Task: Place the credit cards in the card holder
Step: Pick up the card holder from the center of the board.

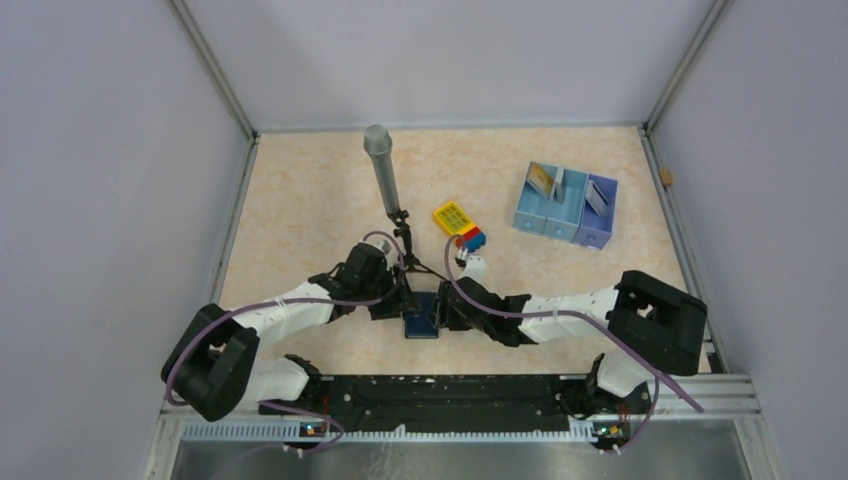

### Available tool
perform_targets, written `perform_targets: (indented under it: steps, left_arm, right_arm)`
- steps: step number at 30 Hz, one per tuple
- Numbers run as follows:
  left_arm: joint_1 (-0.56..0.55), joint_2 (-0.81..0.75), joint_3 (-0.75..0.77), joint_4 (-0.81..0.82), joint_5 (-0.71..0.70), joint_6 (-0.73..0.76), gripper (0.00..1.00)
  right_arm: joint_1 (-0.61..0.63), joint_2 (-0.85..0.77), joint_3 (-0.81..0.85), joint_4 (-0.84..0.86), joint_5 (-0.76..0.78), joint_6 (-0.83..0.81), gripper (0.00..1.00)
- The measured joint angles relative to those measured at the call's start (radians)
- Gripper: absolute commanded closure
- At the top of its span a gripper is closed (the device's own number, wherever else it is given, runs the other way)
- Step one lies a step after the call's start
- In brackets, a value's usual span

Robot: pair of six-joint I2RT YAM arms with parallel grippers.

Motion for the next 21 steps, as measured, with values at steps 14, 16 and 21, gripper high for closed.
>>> perform_targets:
  steps: [14,16,21]
  left_arm:
    - [-0.005,0.047,-0.012,0.076,0.057,0.002,0.48]
    - [-0.005,0.047,-0.010,0.072,0.050,0.005,0.48]
    - [-0.009,0.040,-0.009,0.060,0.035,0.014,0.47]
  right_arm:
    - [-0.007,0.054,0.010,0.051,-0.024,0.008,0.53]
    - [-0.007,0.056,0.015,0.045,-0.023,0.008,0.53]
    - [-0.007,0.060,0.027,0.023,-0.019,0.014,0.53]
